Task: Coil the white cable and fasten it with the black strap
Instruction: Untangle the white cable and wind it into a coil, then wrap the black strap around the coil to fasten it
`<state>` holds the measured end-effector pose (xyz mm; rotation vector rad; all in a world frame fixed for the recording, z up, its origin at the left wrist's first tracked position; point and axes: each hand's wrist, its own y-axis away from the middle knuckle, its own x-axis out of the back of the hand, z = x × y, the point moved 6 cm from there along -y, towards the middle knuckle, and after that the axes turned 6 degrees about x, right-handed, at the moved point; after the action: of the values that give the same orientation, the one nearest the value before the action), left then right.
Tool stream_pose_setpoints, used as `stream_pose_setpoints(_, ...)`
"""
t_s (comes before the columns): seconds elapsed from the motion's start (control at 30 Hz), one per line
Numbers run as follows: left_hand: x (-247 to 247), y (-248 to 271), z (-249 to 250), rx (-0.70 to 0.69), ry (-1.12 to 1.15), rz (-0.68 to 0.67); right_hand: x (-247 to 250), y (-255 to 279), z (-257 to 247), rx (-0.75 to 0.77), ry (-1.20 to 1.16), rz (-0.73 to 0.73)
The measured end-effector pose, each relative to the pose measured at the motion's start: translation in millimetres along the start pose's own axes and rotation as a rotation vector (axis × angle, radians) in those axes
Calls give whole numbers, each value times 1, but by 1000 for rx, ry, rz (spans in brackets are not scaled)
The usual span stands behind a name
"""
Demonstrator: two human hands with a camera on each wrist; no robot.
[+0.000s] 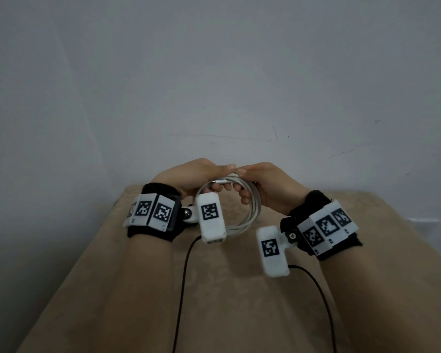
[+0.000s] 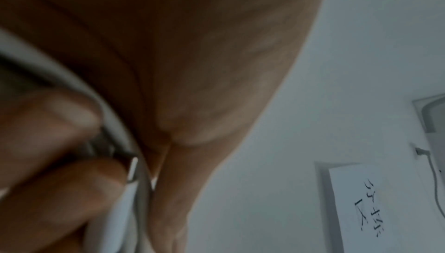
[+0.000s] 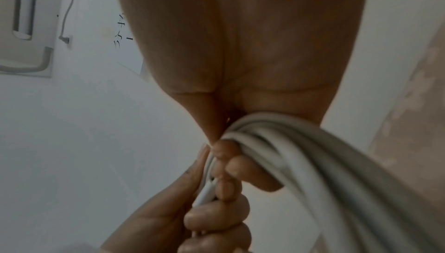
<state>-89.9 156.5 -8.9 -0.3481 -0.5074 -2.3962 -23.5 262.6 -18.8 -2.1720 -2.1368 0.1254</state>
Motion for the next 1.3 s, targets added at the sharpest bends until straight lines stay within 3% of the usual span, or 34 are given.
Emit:
stream_pose_setpoints(0.2, 8, 4, 1, -1, 39, 33, -2, -3, 2, 41, -76, 58)
stream_pose_setpoints(0.4, 30, 22, 3, -24, 57, 90, -19, -4, 0, 68, -249, -5)
stream_pose_setpoints(0.53, 66, 45, -10, -3, 258, 141, -19, -8, 13, 18, -265, 73)
stream_pose_setpoints(0.63, 83, 53, -22, 13, 344, 195, -31, -8, 30, -66, -182, 51)
stream_pose_setpoints(0.8, 75, 44, -28, 18, 289, 232, -57, -3, 50, -227, -84, -82)
stream_pose_setpoints(1.03, 78, 36, -33, 35, 241, 216, -60, -5, 59, -268, -76, -122)
stream_pose_setpoints(1.17, 74, 33, -31, 23, 239, 213, -44, -9, 55, -190, -101, 45)
stream_pose_setpoints(1.3, 62, 31, -24, -2, 247, 193, -10, -9, 34, -22, 108, 332)
